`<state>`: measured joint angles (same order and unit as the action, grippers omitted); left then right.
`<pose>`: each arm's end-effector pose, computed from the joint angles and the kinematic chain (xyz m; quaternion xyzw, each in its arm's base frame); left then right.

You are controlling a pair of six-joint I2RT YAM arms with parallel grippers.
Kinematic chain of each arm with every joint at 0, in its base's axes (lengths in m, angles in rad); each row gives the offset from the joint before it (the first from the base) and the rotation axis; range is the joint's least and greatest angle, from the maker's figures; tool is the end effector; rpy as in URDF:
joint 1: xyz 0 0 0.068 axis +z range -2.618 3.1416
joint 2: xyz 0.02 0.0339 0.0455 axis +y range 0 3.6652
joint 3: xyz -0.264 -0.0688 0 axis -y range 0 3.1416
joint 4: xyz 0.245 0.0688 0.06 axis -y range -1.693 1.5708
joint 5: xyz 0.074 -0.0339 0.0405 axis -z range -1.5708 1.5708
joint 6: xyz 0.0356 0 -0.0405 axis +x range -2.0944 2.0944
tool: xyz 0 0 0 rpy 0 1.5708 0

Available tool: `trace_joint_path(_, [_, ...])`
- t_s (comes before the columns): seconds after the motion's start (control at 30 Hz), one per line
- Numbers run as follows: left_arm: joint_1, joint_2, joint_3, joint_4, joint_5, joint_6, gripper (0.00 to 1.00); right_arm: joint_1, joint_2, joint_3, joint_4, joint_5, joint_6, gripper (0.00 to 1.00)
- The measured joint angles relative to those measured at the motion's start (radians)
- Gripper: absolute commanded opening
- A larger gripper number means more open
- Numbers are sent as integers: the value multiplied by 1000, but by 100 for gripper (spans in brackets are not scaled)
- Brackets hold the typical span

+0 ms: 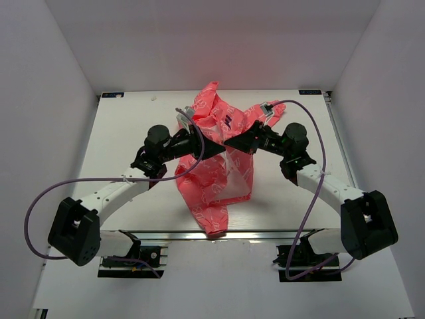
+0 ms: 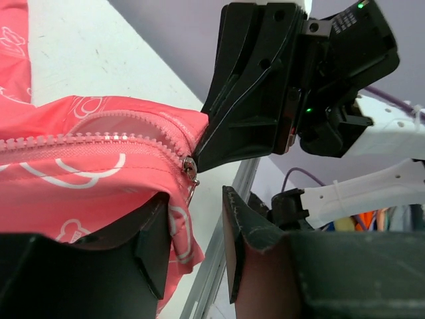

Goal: Zip up the jacket

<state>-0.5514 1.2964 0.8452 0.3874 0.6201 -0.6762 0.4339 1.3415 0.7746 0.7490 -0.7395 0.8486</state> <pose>0.2429 -0.1737 0.3082 0.1650 0.7062 -0.5572 0.4045 0.2599 0.1469 0.3078 -0.1489 0.6410 0.6139 0.4359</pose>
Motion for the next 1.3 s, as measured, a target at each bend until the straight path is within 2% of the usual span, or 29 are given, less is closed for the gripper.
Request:
trace_joint_path(0.23, [20,22,-28,119,42,-75,45,5,0,0,-13,10,-21,0])
trace_joint_path(0.5, [50,22,-68,179,48,-125,46,7,-5,2,-61,13,-45,0])
trace_joint_path(0.7, [67,22,-87,225,48,-159,23,7,-6,2,-66,14,-46,0])
trace_joint_path(0.87, [70,27,-87,253,59,-166,24,11,-6,3,-47,13,-31,0])
trace_joint_path(0.93, [72,36,-87,275,70,-171,15,14,-2,6,-25,12,-17,0])
trace_joint_path(1.0, [76,48,-87,287,75,-178,0,18,9,15,-5,11,-8,0])
trace_joint_path(1.3, [90,50,-90,299,68,-166,0,23,37,34,26,11,17,0])
